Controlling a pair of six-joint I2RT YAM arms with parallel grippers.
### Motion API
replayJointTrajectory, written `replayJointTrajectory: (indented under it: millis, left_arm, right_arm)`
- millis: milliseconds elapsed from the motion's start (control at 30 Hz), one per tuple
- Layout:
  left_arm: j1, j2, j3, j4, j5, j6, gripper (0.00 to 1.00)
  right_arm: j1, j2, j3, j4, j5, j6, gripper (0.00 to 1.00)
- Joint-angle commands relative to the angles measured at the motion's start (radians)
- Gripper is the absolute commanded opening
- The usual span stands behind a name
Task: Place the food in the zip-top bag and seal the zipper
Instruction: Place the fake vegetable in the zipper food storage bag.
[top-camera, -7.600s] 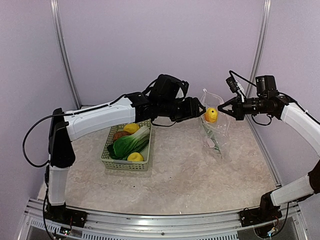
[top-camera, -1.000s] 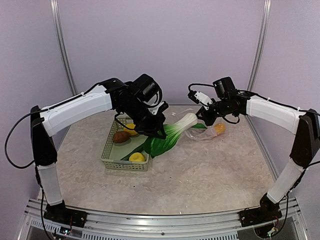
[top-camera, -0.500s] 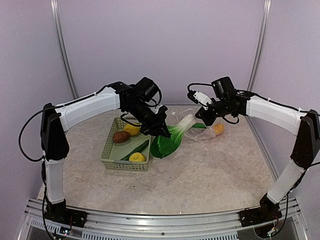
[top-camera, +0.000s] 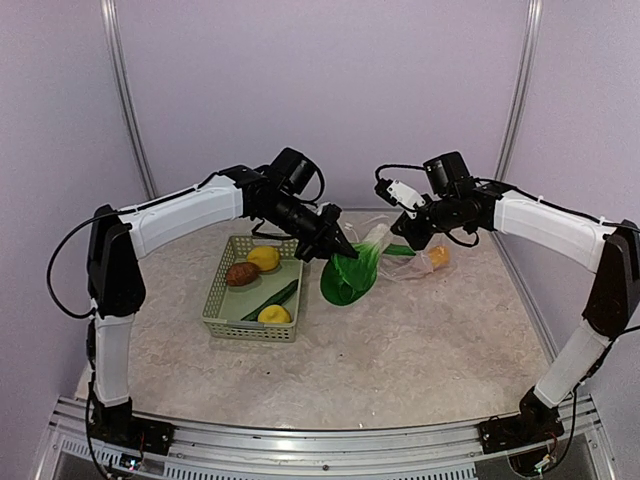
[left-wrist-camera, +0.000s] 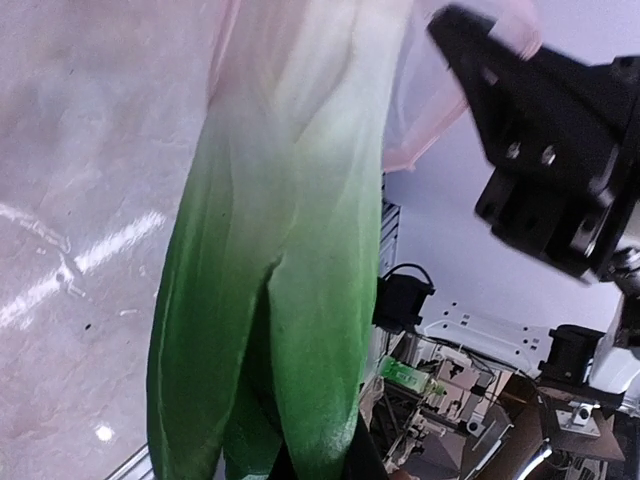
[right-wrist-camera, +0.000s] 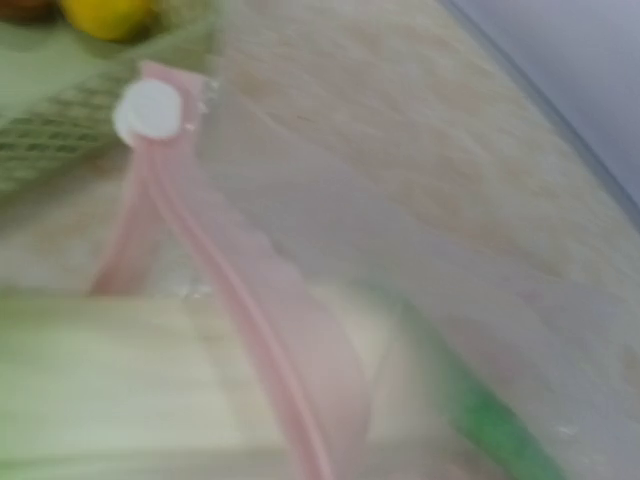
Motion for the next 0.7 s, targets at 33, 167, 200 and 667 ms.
replayJointTrajectory:
  millis: [33,167,200,667]
  left_arm:
    - [0.035,0.033,0.008,0.324,0.038,-0.186,0.00]
    - [0.032,0.058,0.025,0.334,0.048,-0.210,0.00]
    - [0.032,0.060,0.022,0.345,0.041,-0.219,0.00]
    - [0.068,0.210,0.076,0.609,-0.081,-0.434,0.07]
  right_arm:
    - [0.066,-0.056,0.003,-0.046,-0.098,0.009,0.00]
    - [0.062,-0.060,0.026,-0.044,0.004,0.019,0.00]
    - [0.059,-0.063,0.031,-0.045,-0.002,0.016,0.00]
    - [0.058,-0.070,0.081,-0.144,-0.446,0.034,0.00]
